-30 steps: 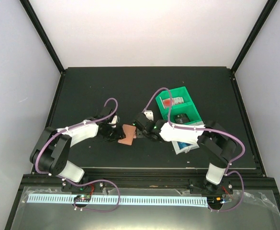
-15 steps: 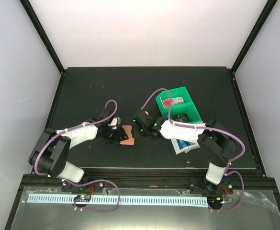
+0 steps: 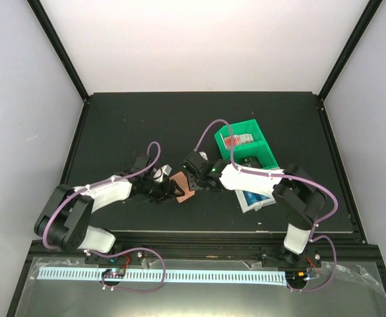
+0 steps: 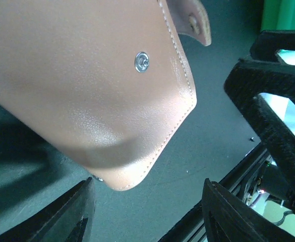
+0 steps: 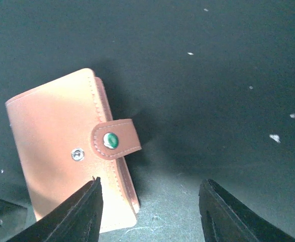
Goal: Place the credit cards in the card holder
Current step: Close the card holder at the center of the board.
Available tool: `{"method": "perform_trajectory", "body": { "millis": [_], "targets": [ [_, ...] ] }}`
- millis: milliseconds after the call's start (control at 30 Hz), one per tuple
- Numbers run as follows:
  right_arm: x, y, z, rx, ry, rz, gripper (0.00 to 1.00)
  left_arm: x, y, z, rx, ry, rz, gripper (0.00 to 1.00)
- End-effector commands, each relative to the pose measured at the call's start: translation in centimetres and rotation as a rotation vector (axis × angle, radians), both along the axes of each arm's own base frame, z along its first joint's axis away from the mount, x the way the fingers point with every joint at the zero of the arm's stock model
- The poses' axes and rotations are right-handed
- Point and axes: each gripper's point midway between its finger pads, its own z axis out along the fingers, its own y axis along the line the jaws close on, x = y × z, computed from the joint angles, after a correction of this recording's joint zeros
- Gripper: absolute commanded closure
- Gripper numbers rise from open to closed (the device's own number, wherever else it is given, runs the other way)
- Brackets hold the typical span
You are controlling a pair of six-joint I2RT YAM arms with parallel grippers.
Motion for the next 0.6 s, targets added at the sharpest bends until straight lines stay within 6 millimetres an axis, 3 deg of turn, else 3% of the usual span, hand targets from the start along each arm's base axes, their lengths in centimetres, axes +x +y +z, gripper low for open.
{"method": "perform_trajectory", "body": {
  "millis": [0, 167, 367, 567],
  "targets": [
    [0.4, 2.0, 2.4, 0.059, -0.059, 0.153, 0.46, 1.1, 1.5, 0.7, 0.068, -0.077, 0.079, 0.40],
    [0.1, 3.7, 2.1, 0.050, -0.045, 0.288, 0.47, 2.7, 4.2, 1.1, 0.158, -0.144, 0.228, 0.40],
    [1.3, 3.6, 1.1, -0.031, -0.067, 0.297, 0.51, 3.3, 4.0, 0.8, 0.139, -0.133, 0.246, 0.40],
    [2.2, 4.4, 0.9, -0.052, -0.079, 0.307, 0.59, 3.1, 3.7, -0.8, 0.135, -0.083, 0.231, 0.41]
  ]
}}
